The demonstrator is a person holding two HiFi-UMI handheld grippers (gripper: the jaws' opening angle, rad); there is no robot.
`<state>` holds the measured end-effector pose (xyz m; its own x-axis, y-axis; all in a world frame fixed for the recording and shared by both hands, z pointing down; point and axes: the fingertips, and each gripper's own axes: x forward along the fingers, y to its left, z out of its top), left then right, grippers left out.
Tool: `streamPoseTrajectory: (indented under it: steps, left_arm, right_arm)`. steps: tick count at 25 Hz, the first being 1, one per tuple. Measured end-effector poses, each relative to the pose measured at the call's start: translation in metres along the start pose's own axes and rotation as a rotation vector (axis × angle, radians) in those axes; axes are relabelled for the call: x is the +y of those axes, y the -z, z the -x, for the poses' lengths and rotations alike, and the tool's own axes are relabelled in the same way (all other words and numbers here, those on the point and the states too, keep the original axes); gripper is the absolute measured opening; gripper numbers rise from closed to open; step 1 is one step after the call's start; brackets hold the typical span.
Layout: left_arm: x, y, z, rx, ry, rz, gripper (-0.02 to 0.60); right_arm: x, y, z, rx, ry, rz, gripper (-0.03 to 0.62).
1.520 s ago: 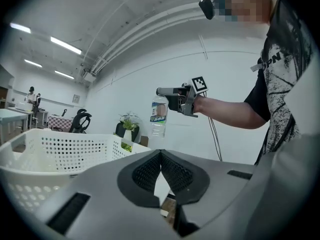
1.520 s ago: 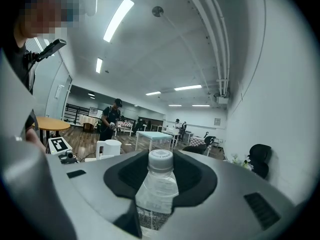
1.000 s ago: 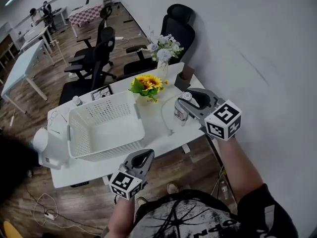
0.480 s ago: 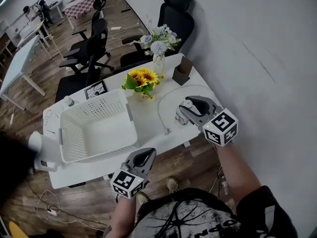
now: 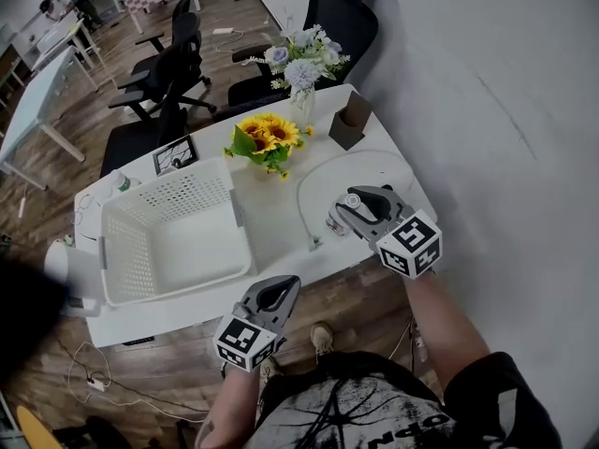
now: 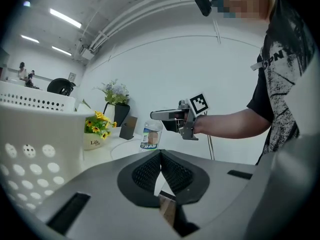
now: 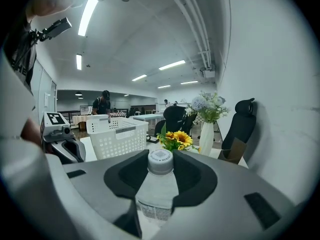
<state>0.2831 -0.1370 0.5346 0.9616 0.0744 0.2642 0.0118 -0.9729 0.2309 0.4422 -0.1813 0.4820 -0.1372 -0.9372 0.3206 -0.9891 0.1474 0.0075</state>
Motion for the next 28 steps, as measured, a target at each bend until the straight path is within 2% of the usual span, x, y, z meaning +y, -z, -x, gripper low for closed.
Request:
streamPoseTrajectory:
  steps: [12, 21, 28]
  left_arm:
    - [0.005, 0.012, -0.016, 0.024, 0.004, 0.021, 0.011]
    - [0.006, 0.014, -0.023, 0.028, 0.017, 0.025, 0.011]
    - [0.003, 0.015, -0.025, 0.036, 0.029, 0.015, 0.011]
  right_arm:
    - [-0.005, 0.032, -0.014, 0.043, -0.016, -0.009, 0.161]
    - [-0.004, 0.033, -0.014, 0.012, -0.008, -0.015, 0.163]
    - [-0.003, 0.034, -0.015, 0.039, 0.0, 0.007, 0.163]
